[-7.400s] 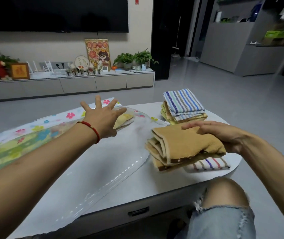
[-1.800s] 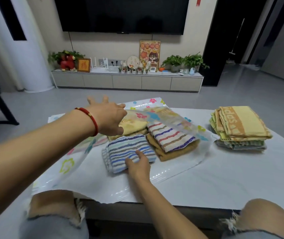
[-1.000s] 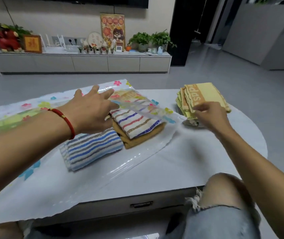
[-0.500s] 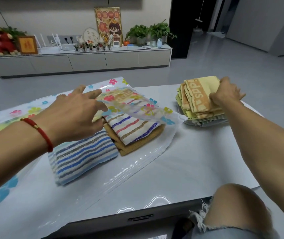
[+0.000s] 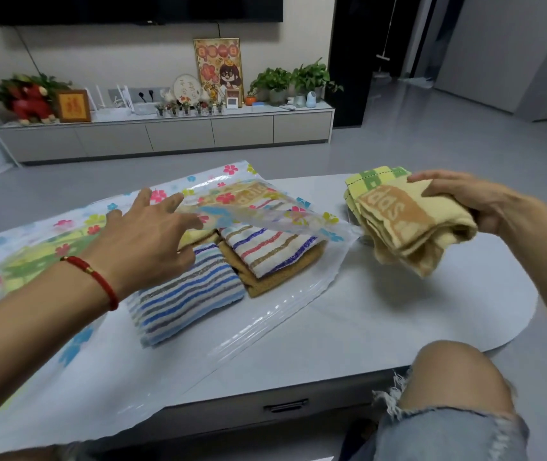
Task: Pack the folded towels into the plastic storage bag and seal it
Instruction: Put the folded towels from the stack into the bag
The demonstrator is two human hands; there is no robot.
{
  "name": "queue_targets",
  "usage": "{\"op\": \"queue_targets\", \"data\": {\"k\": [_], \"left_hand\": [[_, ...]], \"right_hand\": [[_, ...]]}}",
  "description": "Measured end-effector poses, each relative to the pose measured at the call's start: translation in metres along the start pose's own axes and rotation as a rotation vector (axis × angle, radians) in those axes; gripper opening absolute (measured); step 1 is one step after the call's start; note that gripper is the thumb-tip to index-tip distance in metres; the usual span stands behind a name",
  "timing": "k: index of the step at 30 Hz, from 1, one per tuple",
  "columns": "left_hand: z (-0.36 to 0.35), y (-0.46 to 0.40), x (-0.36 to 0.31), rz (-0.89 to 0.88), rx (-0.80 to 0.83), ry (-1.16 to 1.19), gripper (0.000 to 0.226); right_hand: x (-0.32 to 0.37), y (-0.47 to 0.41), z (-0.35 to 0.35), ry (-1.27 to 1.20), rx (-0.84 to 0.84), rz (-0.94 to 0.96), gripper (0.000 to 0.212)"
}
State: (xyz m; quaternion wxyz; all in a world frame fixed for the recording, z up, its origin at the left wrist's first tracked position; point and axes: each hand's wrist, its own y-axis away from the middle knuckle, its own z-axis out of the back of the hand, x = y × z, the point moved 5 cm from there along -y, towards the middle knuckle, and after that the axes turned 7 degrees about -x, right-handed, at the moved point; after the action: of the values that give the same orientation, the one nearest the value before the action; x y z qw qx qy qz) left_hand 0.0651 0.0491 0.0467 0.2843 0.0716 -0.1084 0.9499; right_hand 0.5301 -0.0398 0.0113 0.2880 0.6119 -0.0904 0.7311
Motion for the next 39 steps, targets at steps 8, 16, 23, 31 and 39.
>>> {"op": "queue_targets", "data": {"k": [8,16,23,31,39], "left_hand": [[0.010,0.038,0.036,0.075,0.106,-0.075,0.049],[0.047,0.029,0.039,0.072,0.063,-0.084,0.047],[0.052,0.025,0.041,0.100,0.017,-0.094,0.044],[0.040,0.025,0.045,0.093,-0.002,-0.060,0.046],[0.041,0.031,0.040,0.073,-0.025,-0.023,0.037]], "right_hand": [[-0.007,0.131,-0.097,0.078,0.627,0.026,0.039],[-0.011,0.159,-0.324,-0.460,0.455,0.077,0.033],[-0.070,0.141,-0.407,-0.165,0.033,-0.038,0.025],[-0.067,0.152,-0.406,-0.205,-0.136,0.005,0.037],[-0.089,0.173,-0.401,-0.075,-0.182,0.084,0.063]]}}
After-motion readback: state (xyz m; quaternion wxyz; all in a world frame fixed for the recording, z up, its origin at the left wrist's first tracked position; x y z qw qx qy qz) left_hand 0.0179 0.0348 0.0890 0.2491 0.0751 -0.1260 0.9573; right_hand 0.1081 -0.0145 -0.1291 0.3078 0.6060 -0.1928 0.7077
